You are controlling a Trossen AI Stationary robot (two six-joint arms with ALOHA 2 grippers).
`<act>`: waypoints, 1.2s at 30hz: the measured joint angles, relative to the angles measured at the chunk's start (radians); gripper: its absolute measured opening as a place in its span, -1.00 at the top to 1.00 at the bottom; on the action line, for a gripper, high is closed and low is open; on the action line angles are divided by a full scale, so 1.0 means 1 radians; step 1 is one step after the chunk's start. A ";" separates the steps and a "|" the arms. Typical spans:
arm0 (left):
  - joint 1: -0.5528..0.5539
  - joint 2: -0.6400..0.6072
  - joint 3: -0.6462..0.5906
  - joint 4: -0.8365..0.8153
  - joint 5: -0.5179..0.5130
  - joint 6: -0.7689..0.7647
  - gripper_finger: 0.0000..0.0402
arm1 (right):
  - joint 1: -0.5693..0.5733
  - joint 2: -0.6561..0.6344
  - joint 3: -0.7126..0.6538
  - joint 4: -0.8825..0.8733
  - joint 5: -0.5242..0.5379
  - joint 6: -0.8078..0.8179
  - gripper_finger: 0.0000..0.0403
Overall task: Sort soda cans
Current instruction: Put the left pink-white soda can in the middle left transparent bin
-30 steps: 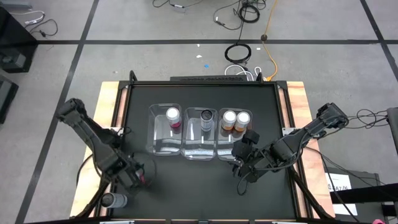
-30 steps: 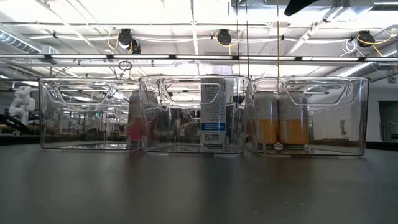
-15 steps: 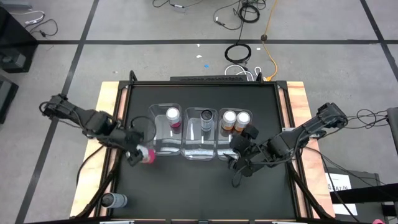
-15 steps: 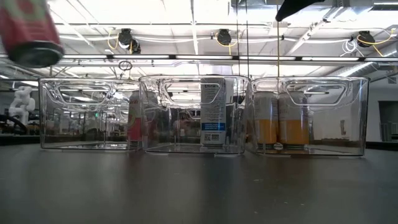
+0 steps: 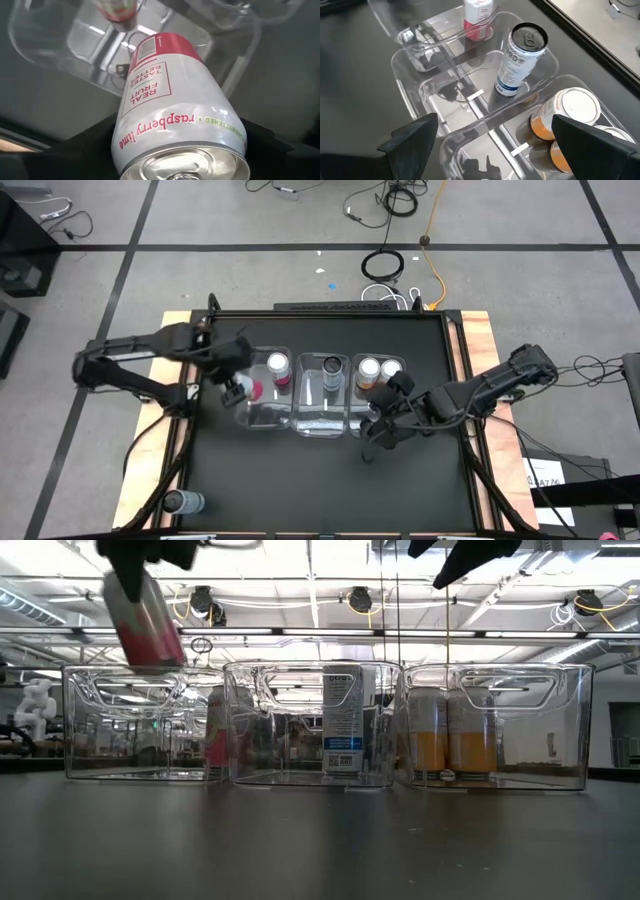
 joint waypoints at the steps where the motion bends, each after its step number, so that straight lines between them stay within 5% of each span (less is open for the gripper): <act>1: 0.028 0.024 0.003 -0.002 0.000 0.046 -0.59 | -0.006 0.000 0.000 0.000 0.000 0.010 -0.91; 12: 0.176 0.275 0.007 -0.012 -0.016 0.393 -0.59 | -0.033 0.000 0.000 0.000 0.000 0.049 -0.91; 36: 0.333 0.495 -0.031 0.108 -0.082 0.635 -0.59 | -0.047 0.000 0.000 -0.001 0.000 0.099 -0.91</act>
